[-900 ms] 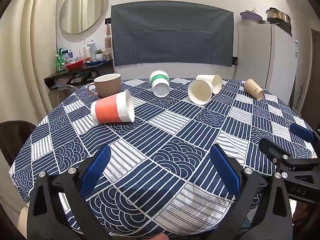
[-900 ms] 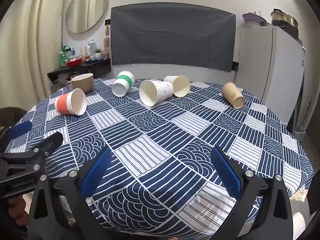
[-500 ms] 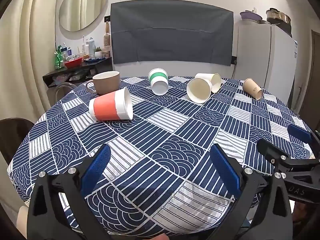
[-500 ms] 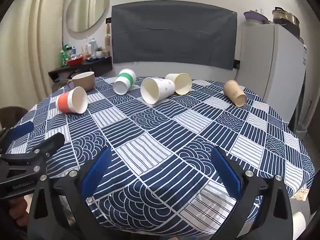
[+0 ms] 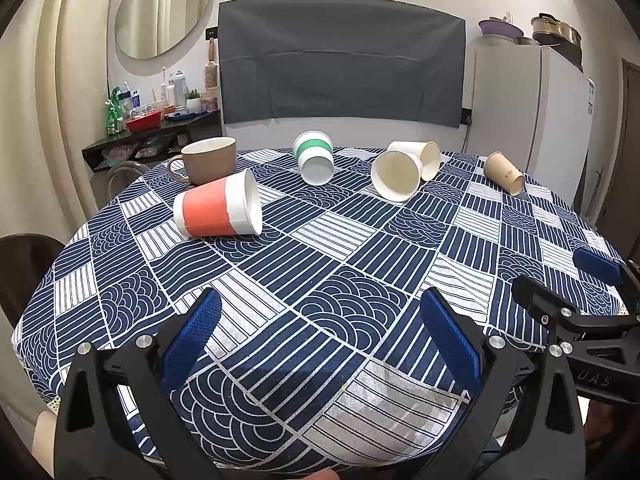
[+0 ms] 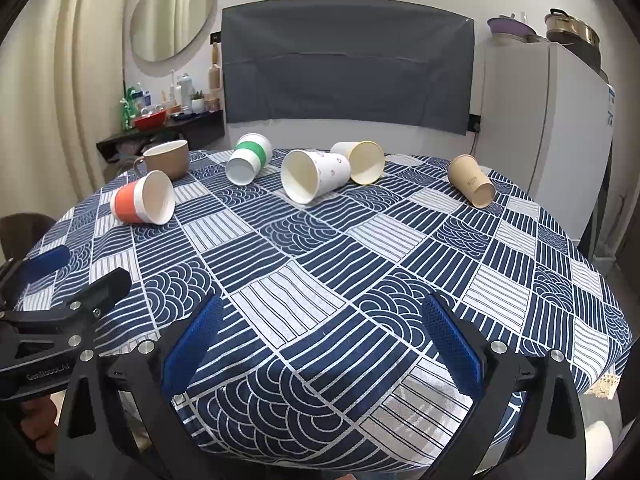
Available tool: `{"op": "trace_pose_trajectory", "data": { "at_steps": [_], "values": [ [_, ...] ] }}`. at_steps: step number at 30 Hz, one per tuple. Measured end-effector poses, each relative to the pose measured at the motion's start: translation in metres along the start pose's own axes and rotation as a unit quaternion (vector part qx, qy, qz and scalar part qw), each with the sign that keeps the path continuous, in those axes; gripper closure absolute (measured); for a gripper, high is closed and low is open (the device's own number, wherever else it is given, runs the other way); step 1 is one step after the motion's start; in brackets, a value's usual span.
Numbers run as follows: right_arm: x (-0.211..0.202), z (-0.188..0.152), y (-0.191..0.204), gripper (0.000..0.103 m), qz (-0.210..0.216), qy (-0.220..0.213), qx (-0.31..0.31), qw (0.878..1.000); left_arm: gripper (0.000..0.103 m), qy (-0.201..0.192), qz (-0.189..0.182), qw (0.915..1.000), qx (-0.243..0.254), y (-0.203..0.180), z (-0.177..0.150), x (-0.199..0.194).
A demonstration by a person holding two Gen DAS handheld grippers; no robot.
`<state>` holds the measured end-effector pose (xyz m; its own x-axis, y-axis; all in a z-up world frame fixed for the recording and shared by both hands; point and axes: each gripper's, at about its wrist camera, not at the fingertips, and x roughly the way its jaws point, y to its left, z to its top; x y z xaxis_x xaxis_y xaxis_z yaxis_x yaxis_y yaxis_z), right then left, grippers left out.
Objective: Flip cup upside down
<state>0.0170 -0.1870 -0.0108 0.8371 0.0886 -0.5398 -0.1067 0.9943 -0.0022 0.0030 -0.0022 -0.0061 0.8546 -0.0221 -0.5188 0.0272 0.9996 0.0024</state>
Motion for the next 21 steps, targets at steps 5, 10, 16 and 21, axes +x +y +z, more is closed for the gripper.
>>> {"op": "trace_pose_trajectory", "data": {
  "at_steps": [5,10,16,21],
  "values": [
    [0.0014,0.0007,-0.0003,0.008,-0.001,0.002,0.001,1.0,0.006,-0.001,0.002,1.0,0.0,0.0007,0.0005,0.0001],
    [0.002,0.0014,-0.0023,0.008,-0.005,0.002,0.003,1.0,0.006,0.0,0.004,1.0,-0.002,0.0026,0.0017,0.0026],
    [0.0046,0.0021,-0.0031,0.008,-0.007,0.006,0.004,1.0,0.006,0.002,0.004,1.0,-0.003,0.0041,0.0022,0.0047],
    [0.005,0.0021,-0.0026,0.008,-0.008,0.007,0.003,1.0,0.006,0.002,0.006,1.0,-0.004,0.0051,0.0017,0.006]
  ]
}}
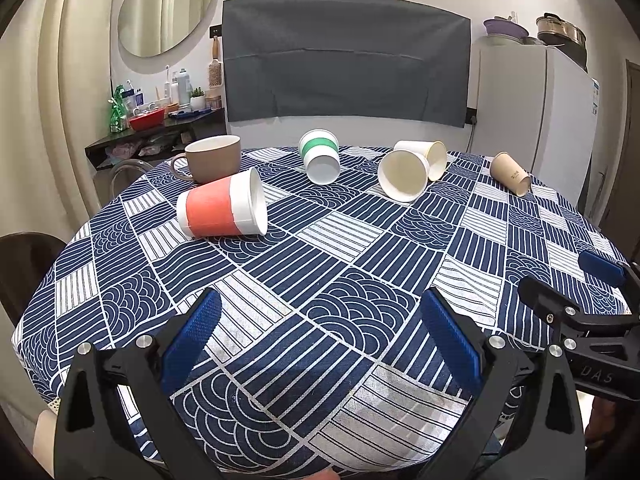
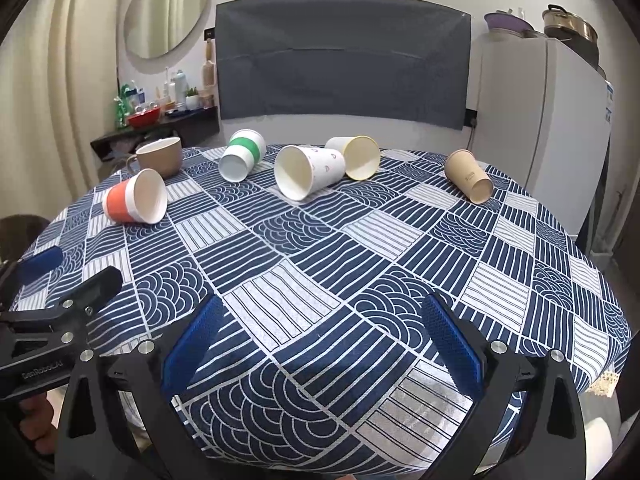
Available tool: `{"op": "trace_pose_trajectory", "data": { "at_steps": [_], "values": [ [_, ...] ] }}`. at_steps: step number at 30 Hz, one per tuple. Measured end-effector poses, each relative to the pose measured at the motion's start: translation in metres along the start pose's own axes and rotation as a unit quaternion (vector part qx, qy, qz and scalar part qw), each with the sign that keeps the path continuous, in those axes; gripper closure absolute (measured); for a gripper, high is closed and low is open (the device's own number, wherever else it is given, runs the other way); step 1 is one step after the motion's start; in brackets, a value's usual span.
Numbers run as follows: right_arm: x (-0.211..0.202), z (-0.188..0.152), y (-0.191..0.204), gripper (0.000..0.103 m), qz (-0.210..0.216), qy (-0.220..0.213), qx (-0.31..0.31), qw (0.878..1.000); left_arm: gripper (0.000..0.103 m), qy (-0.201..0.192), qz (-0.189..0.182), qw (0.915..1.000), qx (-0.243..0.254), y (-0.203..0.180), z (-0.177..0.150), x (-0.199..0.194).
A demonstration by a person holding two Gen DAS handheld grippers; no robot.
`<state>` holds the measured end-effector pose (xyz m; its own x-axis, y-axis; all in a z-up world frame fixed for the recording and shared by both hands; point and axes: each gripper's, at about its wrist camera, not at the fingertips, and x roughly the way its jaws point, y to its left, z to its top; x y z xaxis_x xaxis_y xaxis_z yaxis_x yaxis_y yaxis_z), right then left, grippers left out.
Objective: Flip cup upside down
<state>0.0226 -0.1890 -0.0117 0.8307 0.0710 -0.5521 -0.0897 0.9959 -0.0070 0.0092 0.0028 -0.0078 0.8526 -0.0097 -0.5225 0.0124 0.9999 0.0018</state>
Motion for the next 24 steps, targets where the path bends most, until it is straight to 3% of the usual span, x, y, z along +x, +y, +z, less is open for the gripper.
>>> {"op": "trace_pose_trajectory", "data": {
  "at_steps": [24],
  "values": [
    [0.0091,0.002,0.0024,0.008,-0.002,0.015,-0.001,1.0,0.006,0.01,-0.001,1.0,0.001,0.0011,-0.0009,0.0062]
  ]
}}
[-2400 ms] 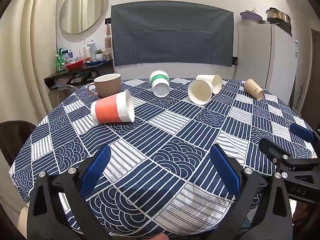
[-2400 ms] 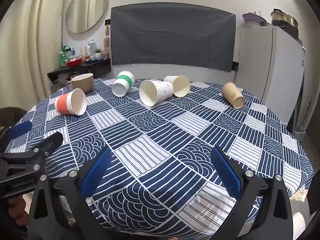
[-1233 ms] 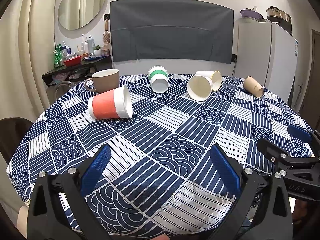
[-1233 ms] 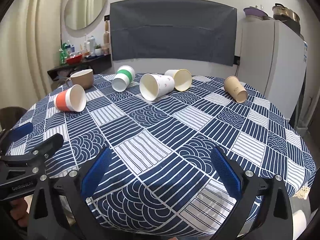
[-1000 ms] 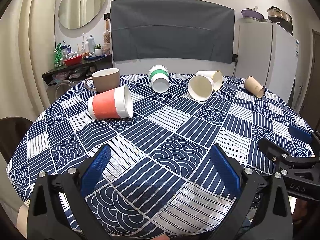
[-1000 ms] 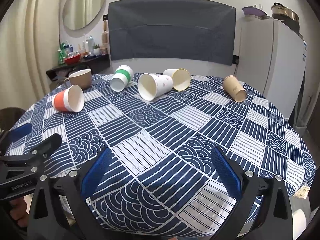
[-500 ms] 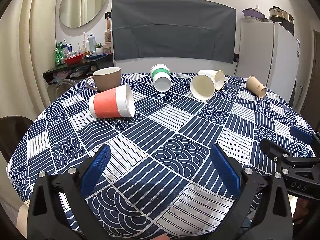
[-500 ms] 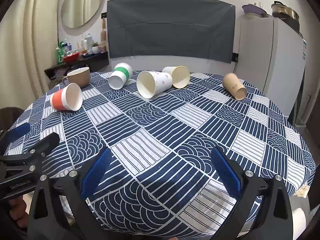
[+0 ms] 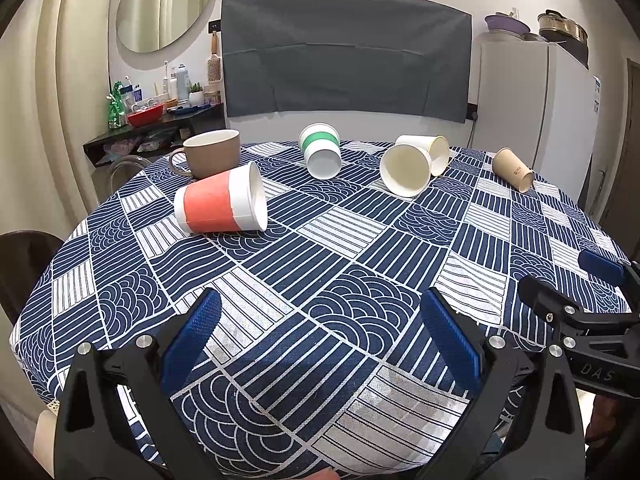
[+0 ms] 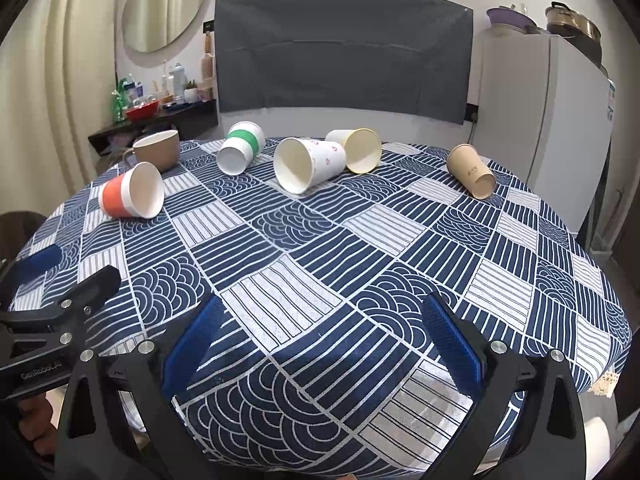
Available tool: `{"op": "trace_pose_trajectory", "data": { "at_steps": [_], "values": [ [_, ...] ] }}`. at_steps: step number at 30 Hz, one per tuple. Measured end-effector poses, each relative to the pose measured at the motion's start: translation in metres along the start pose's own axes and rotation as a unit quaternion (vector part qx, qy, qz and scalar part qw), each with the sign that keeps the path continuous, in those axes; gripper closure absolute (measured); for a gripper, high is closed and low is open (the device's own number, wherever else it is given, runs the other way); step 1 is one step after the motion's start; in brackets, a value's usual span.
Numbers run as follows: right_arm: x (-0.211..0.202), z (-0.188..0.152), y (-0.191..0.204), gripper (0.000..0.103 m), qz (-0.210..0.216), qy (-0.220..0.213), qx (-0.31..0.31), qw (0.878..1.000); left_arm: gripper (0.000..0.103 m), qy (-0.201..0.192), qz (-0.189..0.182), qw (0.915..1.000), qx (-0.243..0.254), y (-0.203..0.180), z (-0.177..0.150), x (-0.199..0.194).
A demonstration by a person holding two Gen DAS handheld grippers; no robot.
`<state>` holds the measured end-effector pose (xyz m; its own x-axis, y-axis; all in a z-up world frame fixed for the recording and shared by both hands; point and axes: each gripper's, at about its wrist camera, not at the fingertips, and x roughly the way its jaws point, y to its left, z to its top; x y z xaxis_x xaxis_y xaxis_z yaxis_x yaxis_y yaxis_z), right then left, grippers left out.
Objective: Flip cup upside down
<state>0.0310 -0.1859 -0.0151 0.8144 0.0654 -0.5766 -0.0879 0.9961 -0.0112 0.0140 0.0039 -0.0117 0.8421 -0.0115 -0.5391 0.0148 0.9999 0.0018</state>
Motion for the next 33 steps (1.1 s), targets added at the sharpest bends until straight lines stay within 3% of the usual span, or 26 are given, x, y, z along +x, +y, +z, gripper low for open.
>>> {"op": "trace_pose_trajectory", "data": {
  "at_steps": [20,33],
  "values": [
    [0.017,0.004,-0.002,0.008,-0.009,0.018,-0.002,1.0,0.006,0.017,0.005,0.9998,0.0,0.003,0.004,0.018],
    [0.049,0.028,-0.023,0.008,-0.025,0.043,0.012,0.999,0.006,0.034,0.002,0.9994,0.001,0.0,0.02,0.05]
  ]
}}
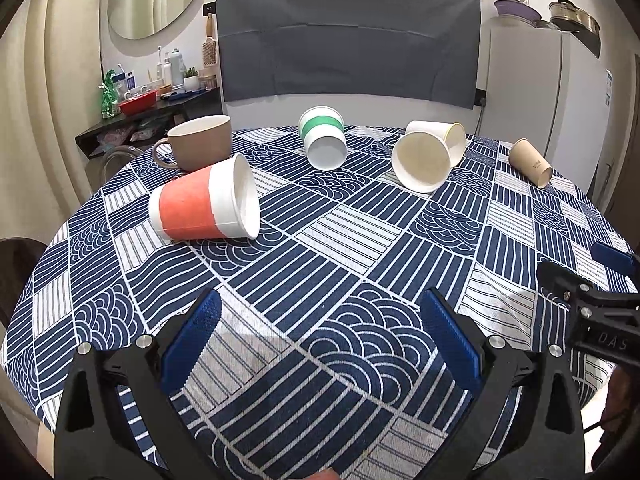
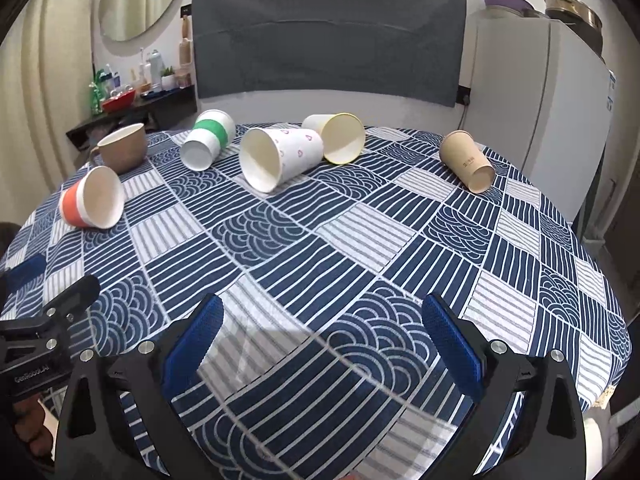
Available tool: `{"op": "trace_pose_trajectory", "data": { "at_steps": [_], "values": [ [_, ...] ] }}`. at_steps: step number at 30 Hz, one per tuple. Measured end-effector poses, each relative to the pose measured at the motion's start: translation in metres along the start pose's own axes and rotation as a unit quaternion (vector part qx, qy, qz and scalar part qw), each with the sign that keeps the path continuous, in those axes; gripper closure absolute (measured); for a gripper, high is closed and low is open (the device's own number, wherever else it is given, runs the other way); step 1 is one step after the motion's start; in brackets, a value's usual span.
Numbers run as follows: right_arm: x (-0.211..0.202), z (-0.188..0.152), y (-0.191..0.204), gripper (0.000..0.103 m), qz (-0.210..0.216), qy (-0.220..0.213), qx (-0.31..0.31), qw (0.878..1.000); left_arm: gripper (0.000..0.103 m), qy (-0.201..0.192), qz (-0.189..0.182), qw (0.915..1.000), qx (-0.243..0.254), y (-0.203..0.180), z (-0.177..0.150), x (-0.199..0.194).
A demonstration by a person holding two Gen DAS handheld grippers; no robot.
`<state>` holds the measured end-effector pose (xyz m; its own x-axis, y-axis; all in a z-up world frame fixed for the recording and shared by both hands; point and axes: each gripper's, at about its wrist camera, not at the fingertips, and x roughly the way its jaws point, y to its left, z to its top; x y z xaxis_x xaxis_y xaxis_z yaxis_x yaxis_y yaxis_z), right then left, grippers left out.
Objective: Flip cup upside down
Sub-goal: 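Move the right gripper to the yellow-rimmed white cup and close on its rim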
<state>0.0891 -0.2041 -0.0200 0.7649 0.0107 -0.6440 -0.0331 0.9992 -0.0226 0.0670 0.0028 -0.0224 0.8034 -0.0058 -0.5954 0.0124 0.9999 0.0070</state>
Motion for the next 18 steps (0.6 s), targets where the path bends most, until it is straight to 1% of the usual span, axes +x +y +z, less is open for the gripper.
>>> {"op": "trace_pose_trajectory", "data": {
  "at_steps": [3,6,8,10,12,15,18],
  "values": [
    [0.012,0.011,-0.01,0.008,-0.001,0.019,0.01,1.0,0.006,0.0,-0.005,1.0,0.008,-0.002,0.003,0.006],
    [0.023,0.028,-0.02,0.008,0.012,0.035,0.013,0.999,0.006,0.001,-0.009,0.9998,0.016,-0.005,0.007,0.013],
    [0.03,0.041,-0.026,0.008,0.003,0.03,0.001,1.0,0.006,0.005,-0.006,0.9997,0.021,-0.006,0.008,0.018],
    [0.037,0.052,-0.029,0.008,-0.012,0.033,-0.016,0.999,0.006,0.014,-0.024,0.9993,0.023,-0.007,0.009,0.021],
    [0.049,0.065,-0.033,0.008,-0.022,0.037,-0.034,0.998,0.006,0.02,-0.031,0.9989,0.028,-0.008,0.01,0.024],
    [0.072,0.086,-0.038,0.008,-0.027,0.049,-0.064,0.996,0.006,0.025,-0.037,0.9987,0.025,-0.006,0.011,0.026],
    [0.1,0.107,-0.045,0.008,-0.016,0.068,-0.079,0.994,0.006,0.031,-0.039,0.9986,0.02,-0.005,0.012,0.028]
  ]
}}
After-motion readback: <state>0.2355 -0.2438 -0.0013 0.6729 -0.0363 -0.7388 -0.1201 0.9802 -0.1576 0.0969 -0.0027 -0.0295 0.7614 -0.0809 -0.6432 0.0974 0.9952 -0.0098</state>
